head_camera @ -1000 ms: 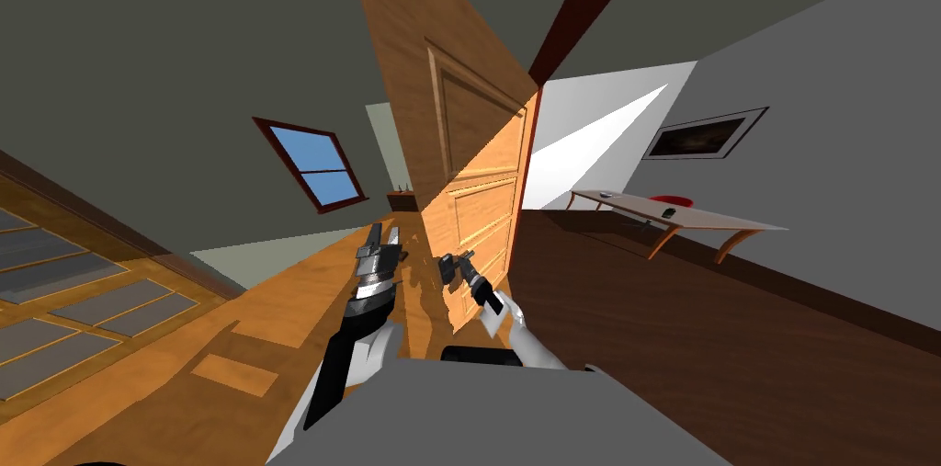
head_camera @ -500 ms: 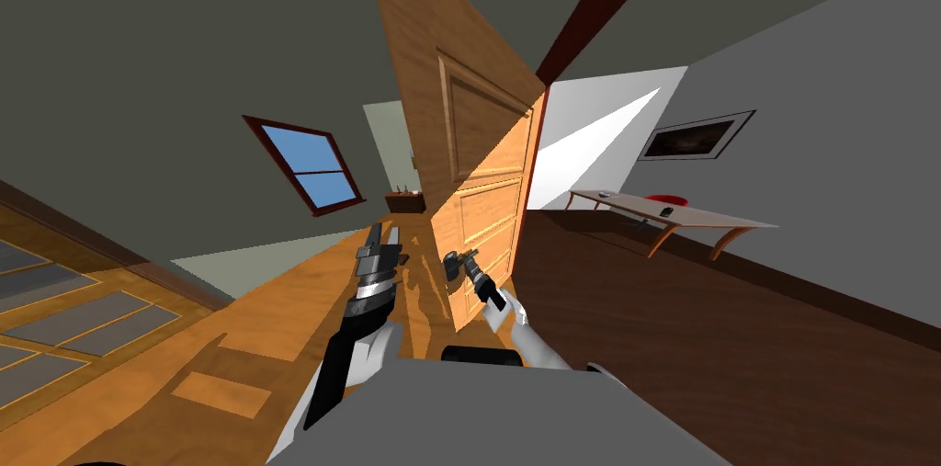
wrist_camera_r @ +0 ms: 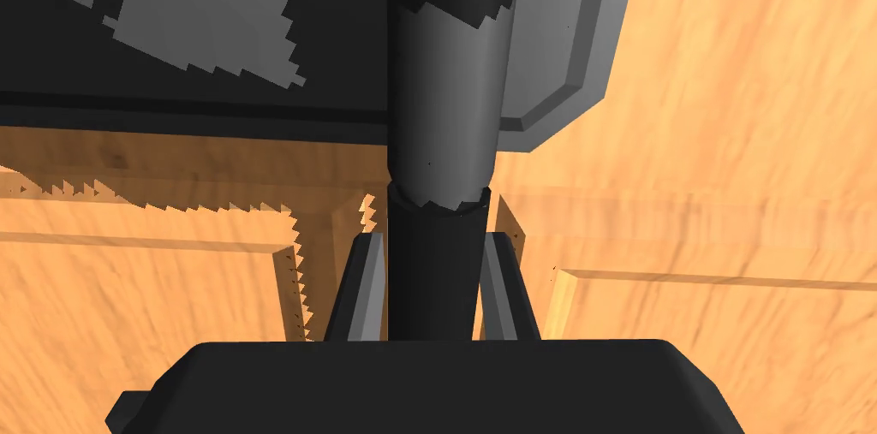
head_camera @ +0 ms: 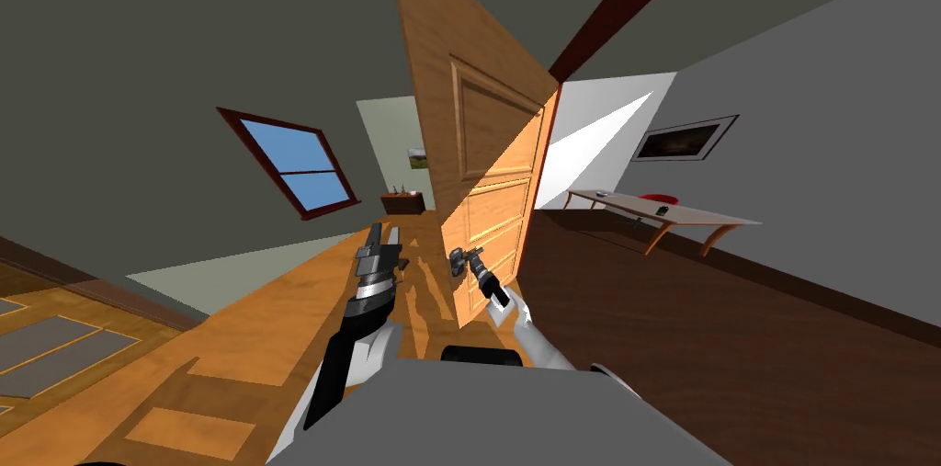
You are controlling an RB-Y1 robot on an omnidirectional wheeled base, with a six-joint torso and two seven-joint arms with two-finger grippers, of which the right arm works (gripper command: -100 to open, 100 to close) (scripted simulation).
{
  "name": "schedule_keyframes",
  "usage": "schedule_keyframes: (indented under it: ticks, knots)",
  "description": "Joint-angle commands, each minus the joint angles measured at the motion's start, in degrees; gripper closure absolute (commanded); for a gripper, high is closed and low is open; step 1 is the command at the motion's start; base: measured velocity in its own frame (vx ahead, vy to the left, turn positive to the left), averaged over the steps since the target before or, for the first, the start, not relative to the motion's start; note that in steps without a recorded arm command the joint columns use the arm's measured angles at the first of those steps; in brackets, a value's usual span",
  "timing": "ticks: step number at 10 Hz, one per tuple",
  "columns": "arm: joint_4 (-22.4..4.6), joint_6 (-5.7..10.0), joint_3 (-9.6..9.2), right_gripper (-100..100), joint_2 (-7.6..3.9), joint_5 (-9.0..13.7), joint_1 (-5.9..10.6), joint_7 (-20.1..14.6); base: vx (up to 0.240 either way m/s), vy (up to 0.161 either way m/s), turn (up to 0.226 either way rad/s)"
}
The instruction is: Push the door open
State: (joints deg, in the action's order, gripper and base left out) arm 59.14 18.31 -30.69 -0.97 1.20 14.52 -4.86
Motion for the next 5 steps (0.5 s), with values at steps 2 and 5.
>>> schedule_keyframes:
  ticks: [2,5]
  knots:
    - [-1.2,0.65,2.58,100,1.30,0.2,0.64,0.6,0.081,0.187,-0.068]
    - [-1.6,0.81,4.31,100,0.44,0.4,0.88,1.0,0.065,0.139,-0.052]
